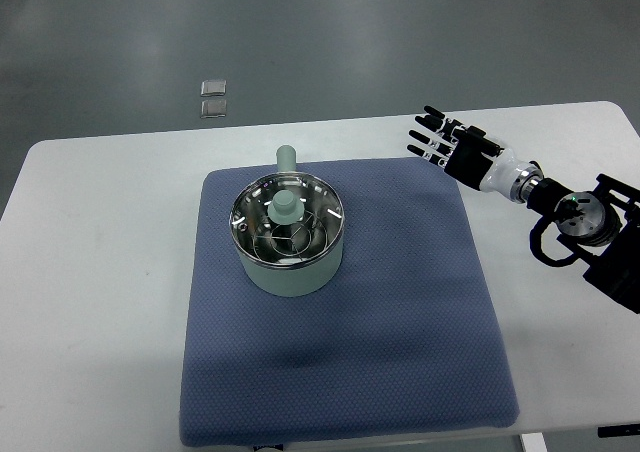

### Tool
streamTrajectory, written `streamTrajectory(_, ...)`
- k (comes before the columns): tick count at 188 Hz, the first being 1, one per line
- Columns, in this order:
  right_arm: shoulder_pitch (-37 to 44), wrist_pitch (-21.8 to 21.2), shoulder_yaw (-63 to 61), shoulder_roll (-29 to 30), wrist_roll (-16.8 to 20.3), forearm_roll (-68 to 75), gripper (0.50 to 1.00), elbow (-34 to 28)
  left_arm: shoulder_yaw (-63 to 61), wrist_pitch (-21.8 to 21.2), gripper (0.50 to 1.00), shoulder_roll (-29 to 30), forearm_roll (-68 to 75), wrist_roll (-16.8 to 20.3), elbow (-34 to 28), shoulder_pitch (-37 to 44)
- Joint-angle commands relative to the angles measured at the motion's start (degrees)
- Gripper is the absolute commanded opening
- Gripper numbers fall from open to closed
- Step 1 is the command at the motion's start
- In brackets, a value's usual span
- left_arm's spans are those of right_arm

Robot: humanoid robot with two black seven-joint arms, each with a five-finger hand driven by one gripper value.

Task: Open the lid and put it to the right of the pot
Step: 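Move the right hand over the pot toward the lid's green knob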

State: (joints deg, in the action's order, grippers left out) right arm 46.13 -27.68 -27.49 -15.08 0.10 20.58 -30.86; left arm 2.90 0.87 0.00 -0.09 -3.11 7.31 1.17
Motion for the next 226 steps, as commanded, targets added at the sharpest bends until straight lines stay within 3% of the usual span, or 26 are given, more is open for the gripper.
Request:
streamTrajectory(1, 0.10, -0.09, 0.07, 0.05, -0.01, -0.28, 0.936, -0.08, 0.08, 0.00, 1.000, 0.00, 0.00, 0.21, -0.02, -0.03)
streamTrajectory(98, 3.27, -2.02, 0.59, 0.05, -1.33, -0.89, 0.936, -0.43, 0.26, 0.00, 1.000, 0.00, 0.00, 0.21, 0.33, -0.03)
streamTrajectory(153, 8.28, -1.94, 0.42, -0.56, -3.71, -18.47, 0.936, -0.52, 0.08, 0.00, 1.000, 0.00, 0.00, 0.21, 0.60, -0.03)
streamTrajectory(154, 9.67, -2.11, 0.50, -0.74, -5.10, -23.86, 0.936, -0.52, 0.17, 0.00, 1.000, 0.00, 0.00, 0.21, 0.51, -0.03)
streamTrajectory(187, 14.69, -2.55, 0.86, -1.18, -12.05, -46.77, 0.936, -2.37, 0.17, 0.00, 1.000, 0.00, 0.00, 0.21, 0.42, -0.03)
streamTrajectory(226, 18.47, -2.55, 0.68, -5.39, -21.19, -74.97, 0.934, -13.09, 0.17, 0.00, 1.000, 0.00, 0.00, 0.21, 0.42, -0.03)
